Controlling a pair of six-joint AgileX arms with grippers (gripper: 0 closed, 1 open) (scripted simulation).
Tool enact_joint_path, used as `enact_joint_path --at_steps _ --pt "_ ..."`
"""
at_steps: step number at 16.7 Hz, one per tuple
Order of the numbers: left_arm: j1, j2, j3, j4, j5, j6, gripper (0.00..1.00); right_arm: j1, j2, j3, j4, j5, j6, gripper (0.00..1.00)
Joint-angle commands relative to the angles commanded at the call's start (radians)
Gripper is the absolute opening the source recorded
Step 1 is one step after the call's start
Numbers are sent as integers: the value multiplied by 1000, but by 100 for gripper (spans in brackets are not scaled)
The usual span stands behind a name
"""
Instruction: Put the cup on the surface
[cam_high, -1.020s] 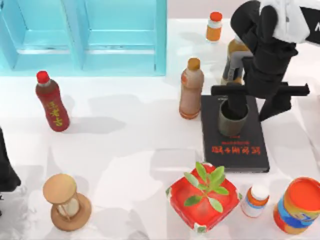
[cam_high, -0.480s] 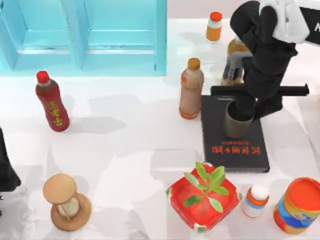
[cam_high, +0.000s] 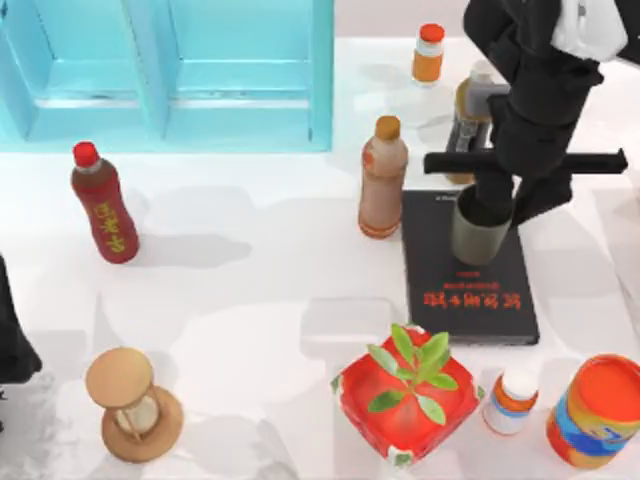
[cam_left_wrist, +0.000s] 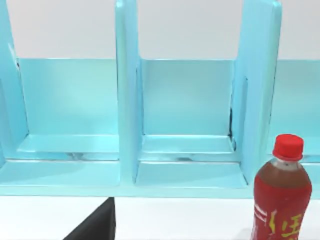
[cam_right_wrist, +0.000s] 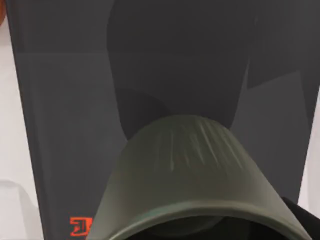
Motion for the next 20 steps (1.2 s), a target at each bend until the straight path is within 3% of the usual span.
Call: enact_joint_path --at_steps 9,17,20 --pt "0 0 0 0 0 0 100 16 -11 79 -82 1 16 0" --pt "0 0 0 0 0 0 100 312 84 372 -256 32 311 0" --pt "0 0 0 0 0 0 100 354 101 413 -284 39 352 0"
